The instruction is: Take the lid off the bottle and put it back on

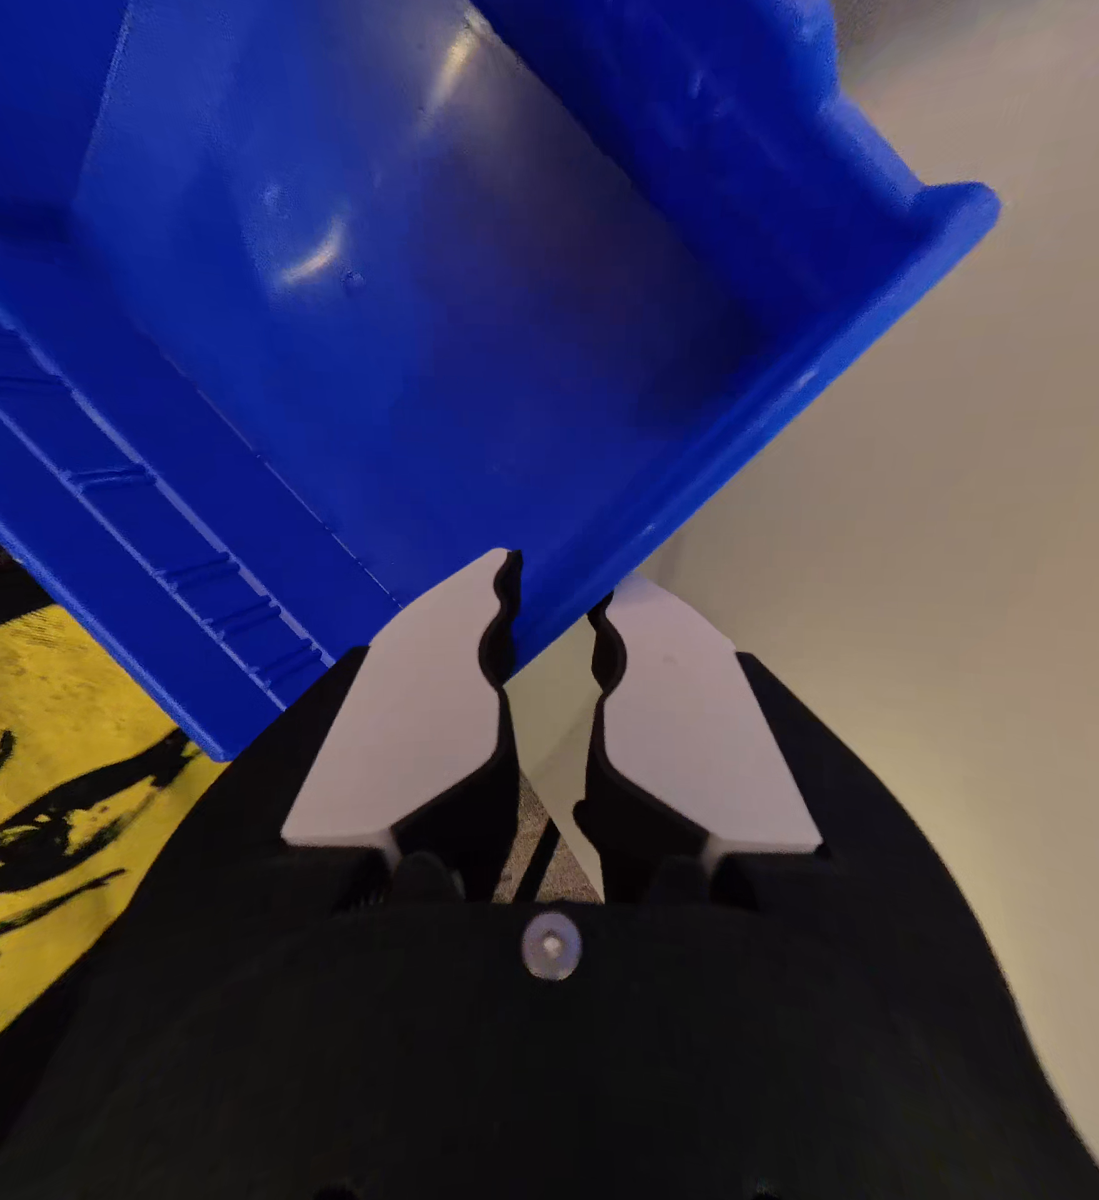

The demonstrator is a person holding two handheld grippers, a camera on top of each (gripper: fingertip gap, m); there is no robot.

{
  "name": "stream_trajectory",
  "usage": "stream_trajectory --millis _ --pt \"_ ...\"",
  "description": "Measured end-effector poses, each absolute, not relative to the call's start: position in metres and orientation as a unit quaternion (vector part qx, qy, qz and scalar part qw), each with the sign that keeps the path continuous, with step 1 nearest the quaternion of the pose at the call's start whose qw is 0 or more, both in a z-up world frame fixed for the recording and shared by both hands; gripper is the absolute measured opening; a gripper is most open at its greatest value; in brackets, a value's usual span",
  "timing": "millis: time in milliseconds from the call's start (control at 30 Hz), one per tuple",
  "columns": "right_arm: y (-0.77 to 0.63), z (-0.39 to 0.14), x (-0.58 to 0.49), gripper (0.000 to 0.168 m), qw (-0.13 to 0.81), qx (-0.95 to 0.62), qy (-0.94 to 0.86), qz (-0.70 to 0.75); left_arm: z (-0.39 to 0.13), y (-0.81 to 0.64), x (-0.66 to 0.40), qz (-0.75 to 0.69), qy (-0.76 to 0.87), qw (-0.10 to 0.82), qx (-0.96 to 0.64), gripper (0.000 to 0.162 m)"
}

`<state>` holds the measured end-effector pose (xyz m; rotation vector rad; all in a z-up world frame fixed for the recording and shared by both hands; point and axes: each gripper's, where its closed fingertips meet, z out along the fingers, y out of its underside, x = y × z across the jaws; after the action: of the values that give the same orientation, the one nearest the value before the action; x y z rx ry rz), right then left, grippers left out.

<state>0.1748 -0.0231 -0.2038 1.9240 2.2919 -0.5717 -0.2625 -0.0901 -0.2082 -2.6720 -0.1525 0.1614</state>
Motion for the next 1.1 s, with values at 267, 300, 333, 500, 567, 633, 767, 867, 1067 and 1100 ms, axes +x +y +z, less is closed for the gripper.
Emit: stream_trajectory --millis 267,300,333,500,567,633,767,867,1067,1100 --pt "0.065 -0.205 0.196 0.013 0.039 0.644 0.76 -0.085 -0.209 -0.125 -0.322 0.044 -0.022 0.186 -0.981 0.012" --pt "0.078 -0.205 0.197 0.013 0.041 0.642 0.762 -0.073 -0.21 -0.127 -0.328 0.046 -0.007 0.178 -0.983 0.012" --pt "0.09 -0.205 0.196 0.013 0.046 0.644 0.761 -0.069 -0.21 -0.129 -0.334 0.049 0.008 0.17 -0.984 0.013" --pt "0.156 -0.205 0.194 0.013 0.061 0.628 0.776 -0.007 -0.21 -0.131 -0.365 0.073 0.069 0.115 -0.988 0.017" --pt "0.185 -0.205 0.188 0.013 0.063 0.624 0.779 0.015 -0.21 -0.126 -0.377 0.094 0.093 0.094 -0.987 0.019" --pt "0.212 -0.205 0.181 0.012 0.068 0.617 0.783 0.034 -0.21 -0.118 -0.388 0.104 0.101 0.08 -0.986 0.02" --pt "0.264 -0.205 0.162 0.01 0.071 0.611 0.785 0.074 -0.21 -0.096 -0.412 0.144 0.123 0.061 -0.98 0.023" --pt "0.293 -0.205 0.146 0.01 0.071 0.606 0.784 0.111 -0.21 -0.076 -0.427 0.159 0.125 0.056 -0.978 0.025" --pt "0.351 -0.205 0.099 0.016 0.032 0.578 0.795 0.182 -0.211 -0.033 -0.451 0.18 0.136 0.051 -0.973 0.028" --pt "0.362 -0.205 0.091 0.016 0.024 0.576 0.795 0.189 -0.211 -0.026 -0.455 0.183 0.139 0.048 -0.972 0.028"
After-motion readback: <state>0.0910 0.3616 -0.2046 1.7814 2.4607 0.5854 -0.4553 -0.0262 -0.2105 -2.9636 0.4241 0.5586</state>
